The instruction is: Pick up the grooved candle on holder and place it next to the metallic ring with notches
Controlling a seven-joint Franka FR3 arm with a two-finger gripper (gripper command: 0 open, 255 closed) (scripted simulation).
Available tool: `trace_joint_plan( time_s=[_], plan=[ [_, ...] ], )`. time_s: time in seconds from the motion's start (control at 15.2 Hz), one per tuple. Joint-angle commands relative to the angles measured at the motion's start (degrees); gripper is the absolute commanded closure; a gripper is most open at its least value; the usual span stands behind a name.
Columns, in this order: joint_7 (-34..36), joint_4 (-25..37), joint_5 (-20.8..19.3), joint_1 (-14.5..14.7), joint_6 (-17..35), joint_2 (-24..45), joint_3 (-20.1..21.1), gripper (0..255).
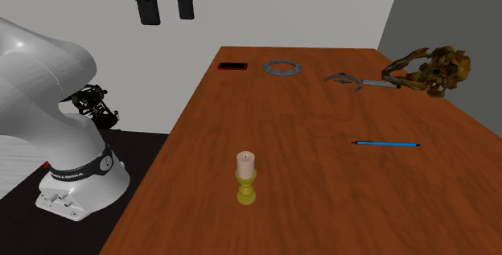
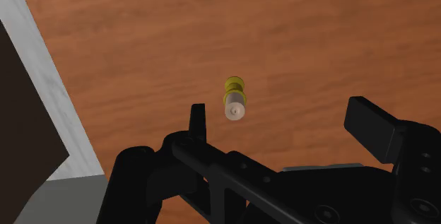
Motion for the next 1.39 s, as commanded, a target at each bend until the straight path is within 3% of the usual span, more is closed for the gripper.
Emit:
trace_joint_plan(
  time_s=[0.0,0.66,1.19,1.32],
  plan=[
    [0.0,0.0,0.0,0.0,0.0,0.0,0.0,0],
    [-7.1,-12.9,-0.7,0.8,21.0,7.1,-5.7,0],
    [-13.8,-17.3,0.5,1.9,38.6,19.8,-10.0,0],
    [-13.9,-18.2,0.5,1.9,40.4,20.8,-10.1,0]
  ],
)
